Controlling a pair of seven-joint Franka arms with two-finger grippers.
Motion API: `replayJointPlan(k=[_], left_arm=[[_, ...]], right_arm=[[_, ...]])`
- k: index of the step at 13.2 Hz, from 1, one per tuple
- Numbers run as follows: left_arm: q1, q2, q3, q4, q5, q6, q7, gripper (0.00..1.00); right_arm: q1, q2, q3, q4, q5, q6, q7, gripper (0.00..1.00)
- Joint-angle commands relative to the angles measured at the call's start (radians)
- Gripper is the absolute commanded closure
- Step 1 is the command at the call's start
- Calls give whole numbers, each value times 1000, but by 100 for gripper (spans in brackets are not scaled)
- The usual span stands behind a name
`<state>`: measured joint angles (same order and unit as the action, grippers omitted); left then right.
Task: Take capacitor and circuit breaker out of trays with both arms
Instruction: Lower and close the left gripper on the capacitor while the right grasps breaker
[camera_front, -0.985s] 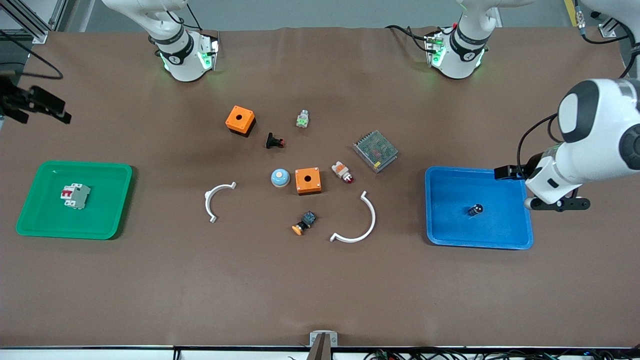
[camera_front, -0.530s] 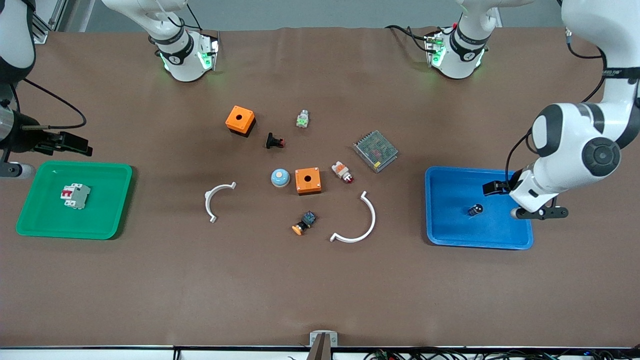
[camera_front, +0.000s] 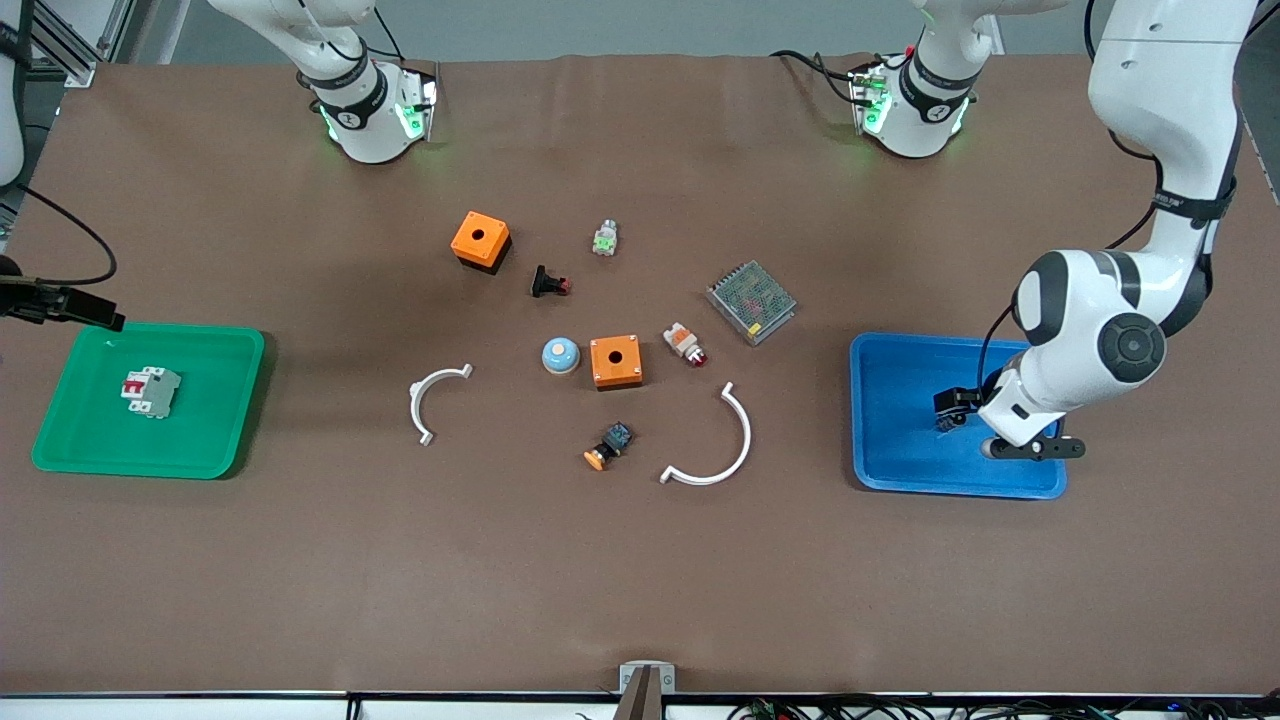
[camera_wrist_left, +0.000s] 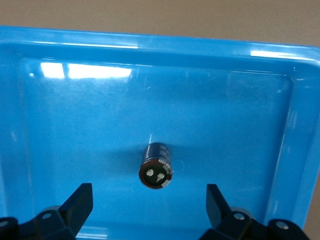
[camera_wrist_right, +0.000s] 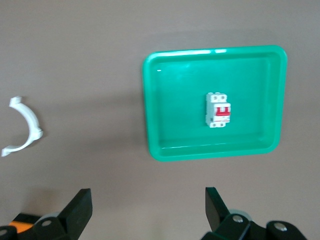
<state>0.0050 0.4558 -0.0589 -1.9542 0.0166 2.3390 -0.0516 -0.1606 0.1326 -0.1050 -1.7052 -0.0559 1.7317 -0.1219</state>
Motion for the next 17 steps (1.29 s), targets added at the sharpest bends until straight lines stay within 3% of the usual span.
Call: replayJointPlan(k=[1,5,8,10,14,17], left_arm=[[-3,23,1,-5,-3,28,22,0],[-6,53,1,-2,0,83,21,2],[-6,58,1,-3,0,85,19,14],[-6,63,2,-5,2,85,19,26],[-2,61,2,-6,2,85,19,63],[-2,58,1,-5,2,83,12,76]], right_arm=[[-72,38,14,-72,-10,128,-56,0],[-140,111,16,-166,-5,343,-142,0],[-198,224,15,-166,79,475,-290,0],[-236,287,16,-165,82,555,-347,0],[-263,375,18,-165,159,635,-446,0],[-263,404,18,-165,160,654,-479,0]])
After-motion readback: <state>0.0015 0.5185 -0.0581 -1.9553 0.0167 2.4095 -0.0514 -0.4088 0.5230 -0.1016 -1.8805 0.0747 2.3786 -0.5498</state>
